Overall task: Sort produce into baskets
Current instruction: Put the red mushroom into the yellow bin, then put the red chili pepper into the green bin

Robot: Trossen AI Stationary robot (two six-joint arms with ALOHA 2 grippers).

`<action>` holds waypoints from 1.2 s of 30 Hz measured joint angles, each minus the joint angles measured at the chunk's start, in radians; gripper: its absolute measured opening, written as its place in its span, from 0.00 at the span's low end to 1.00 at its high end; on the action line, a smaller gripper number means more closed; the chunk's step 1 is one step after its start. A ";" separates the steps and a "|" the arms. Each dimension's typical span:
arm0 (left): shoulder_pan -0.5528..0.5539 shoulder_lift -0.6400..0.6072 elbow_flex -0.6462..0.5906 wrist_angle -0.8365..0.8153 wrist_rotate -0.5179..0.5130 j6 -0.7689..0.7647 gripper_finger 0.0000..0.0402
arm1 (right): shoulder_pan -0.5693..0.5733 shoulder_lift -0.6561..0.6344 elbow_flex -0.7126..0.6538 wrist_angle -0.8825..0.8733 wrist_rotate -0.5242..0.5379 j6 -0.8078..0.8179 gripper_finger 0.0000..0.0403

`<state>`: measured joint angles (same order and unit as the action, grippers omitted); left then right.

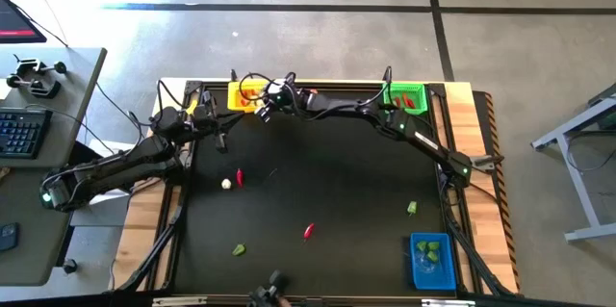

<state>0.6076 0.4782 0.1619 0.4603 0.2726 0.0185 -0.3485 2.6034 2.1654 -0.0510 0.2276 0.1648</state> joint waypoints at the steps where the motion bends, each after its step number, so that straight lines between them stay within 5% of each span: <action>1: 0.000 0.000 0.000 0.000 0.000 0.000 0.00 | -0.002 0.000 0.000 -0.007 0.000 0.007 0.07; 11: 0.000 0.000 0.000 0.000 0.001 0.001 0.00 | 0.003 -0.004 0.000 -0.008 -0.014 -0.036 0.37; 15: 0.000 0.000 0.000 0.000 0.001 -0.027 0.00 | 0.003 -0.029 0.000 -0.020 -0.043 -0.046 0.41; 18: 0.000 0.000 0.000 0.000 0.004 -0.050 0.00 | 0.007 -0.064 0.000 -0.026 -0.044 -0.117 0.35; 24: 0.001 -0.001 0.012 -0.001 0.106 -0.025 0.00 | 0.034 -0.129 0.000 0.001 -0.035 -0.266 0.03; 29: 0.000 -0.001 0.054 -0.017 0.221 -0.026 0.00 | 0.053 -0.129 -0.064 0.167 -0.021 -0.247 0.01; 36: 0.000 -0.001 0.084 -0.056 0.279 -0.025 0.00 | 0.072 -0.193 -0.402 0.589 -0.044 -0.118 0.00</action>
<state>0.6075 0.4774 0.2461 0.4042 0.5519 -0.0069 -0.2764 2.4102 1.7630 0.5378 0.1838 0.0468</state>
